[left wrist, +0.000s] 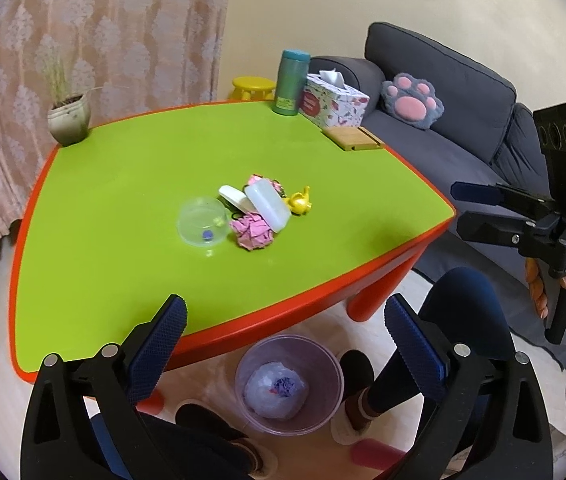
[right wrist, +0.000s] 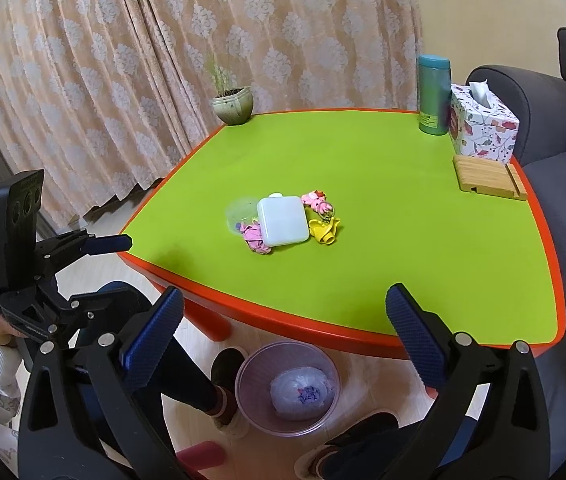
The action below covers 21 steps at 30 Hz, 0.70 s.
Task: Collect trash
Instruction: 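Lower the clear container into the pink bin and open the left tool, then move the right tool to the white plastic jug and grasp it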
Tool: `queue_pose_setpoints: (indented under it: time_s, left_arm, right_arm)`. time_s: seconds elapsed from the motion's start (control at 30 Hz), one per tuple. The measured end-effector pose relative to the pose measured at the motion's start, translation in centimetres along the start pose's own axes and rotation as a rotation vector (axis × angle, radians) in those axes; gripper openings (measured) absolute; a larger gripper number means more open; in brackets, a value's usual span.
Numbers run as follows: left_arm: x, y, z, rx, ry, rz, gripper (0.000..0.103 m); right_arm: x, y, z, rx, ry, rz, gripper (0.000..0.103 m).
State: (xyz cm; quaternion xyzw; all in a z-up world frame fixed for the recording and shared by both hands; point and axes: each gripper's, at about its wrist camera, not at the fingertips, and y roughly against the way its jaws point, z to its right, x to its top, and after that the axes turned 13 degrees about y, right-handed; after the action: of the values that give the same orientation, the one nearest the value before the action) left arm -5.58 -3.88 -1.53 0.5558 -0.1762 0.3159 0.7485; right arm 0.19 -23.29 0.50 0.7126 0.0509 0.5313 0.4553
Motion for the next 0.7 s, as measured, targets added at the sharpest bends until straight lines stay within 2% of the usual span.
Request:
queue_pose_setpoints:
  time_s: [0.47, 0.7]
  left_arm:
    - [1.9, 0.0, -1.3, 0.017, 0.039, 0.034, 0.095]
    - [2.9, -0.5, -2.1, 0.022, 0.053, 0.03, 0.095]
  right_arm:
    - [1.2, -1.2, 0.4, 0.017, 0.018, -0.014, 0.099]
    - [3.2, -2.9, 0.7, 0.055, 0.048, -0.031, 0.099]
